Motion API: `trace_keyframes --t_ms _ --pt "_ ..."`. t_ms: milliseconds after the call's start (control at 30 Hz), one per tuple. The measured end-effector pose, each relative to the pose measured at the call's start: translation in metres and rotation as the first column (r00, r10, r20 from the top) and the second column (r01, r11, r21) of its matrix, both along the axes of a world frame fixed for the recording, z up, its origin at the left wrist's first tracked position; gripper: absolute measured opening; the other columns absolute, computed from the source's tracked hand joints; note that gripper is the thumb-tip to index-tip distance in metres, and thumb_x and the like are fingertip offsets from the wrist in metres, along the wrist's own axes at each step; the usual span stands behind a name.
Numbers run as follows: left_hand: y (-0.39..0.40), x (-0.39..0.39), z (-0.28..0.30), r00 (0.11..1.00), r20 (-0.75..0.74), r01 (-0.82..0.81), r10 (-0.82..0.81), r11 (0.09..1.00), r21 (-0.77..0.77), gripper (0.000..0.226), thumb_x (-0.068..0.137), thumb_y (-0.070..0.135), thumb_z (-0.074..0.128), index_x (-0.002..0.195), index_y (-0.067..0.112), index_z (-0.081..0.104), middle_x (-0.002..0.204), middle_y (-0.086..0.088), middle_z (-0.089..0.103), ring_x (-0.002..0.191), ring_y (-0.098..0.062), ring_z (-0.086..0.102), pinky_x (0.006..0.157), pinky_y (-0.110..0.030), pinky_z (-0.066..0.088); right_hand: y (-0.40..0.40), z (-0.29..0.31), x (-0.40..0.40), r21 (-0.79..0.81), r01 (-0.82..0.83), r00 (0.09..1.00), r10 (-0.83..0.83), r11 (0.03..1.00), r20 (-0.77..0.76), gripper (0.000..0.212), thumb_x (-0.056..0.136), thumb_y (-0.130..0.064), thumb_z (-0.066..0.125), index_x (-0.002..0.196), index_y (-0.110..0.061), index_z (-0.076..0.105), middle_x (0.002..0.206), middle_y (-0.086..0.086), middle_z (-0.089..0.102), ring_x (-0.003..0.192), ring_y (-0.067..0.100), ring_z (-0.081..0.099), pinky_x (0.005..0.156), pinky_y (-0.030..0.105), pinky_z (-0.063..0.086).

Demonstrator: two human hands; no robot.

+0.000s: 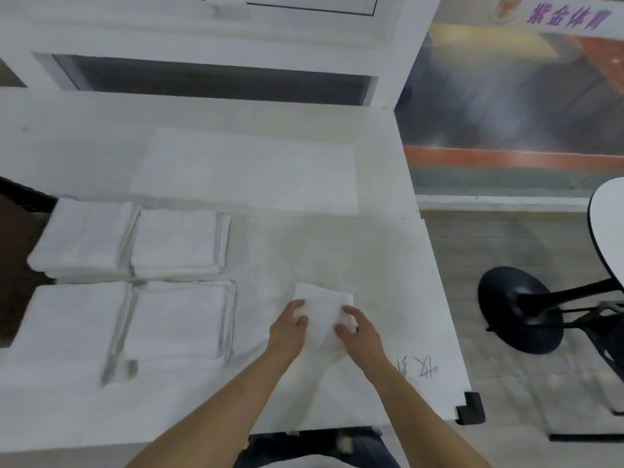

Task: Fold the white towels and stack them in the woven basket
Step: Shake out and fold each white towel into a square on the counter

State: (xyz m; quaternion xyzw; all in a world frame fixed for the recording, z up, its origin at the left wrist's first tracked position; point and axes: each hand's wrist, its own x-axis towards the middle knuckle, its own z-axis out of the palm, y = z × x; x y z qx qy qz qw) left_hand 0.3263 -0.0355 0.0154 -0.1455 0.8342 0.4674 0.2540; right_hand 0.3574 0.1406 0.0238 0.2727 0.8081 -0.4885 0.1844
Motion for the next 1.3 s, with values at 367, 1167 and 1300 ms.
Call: trace_keyframes --t_ms 367,1167,1300 --pt "-0.053 0.025 0.091 0.959 -0.157 -0.222 0.238 0.969 0.113 0.034 0.098 0.017 0.059 0.129 0.033 0.059 0.11 0.001 0.064 0.094 -0.014 0.06 0.089 -0.029 0.052 -0.043 0.084 0.008 -0.24 -0.088 0.978 0.038 0.967 -0.205 0.037 0.098 -0.019 0.068 0.131 -0.035 0.058 0.108 0.002 0.069 0.09 0.019 0.069 0.068 0.023 0.055" --pt "-0.206 0.075 0.12 0.679 -0.067 -0.695 0.731 0.67 0.262 0.017 0.095 0.022 0.067 0.105 0.028 0.055 0.083 -0.011 0.073 0.075 -0.021 0.069 0.069 -0.033 0.055 -0.215 0.088 -0.096 -0.027 -0.773 0.598 0.715 0.633 -0.361 0.049 0.091 -0.013 0.055 0.129 -0.043 0.063 0.136 -0.009 0.06 0.128 0.011 0.054 0.114 0.035 0.041" --pt "-0.211 0.079 0.106 0.682 0.015 -0.699 0.731 0.646 0.308 0.027 0.091 0.022 0.072 0.11 0.021 0.052 0.088 -0.016 0.073 0.077 -0.021 0.071 0.078 -0.035 0.056 -0.242 0.098 -0.128 0.066 -0.893 0.418 0.873 0.446 -0.251 0.052 0.091 -0.013 0.048 0.125 -0.051 0.059 0.143 -0.01 0.055 0.132 0.009 0.049 0.107 0.026 0.038"
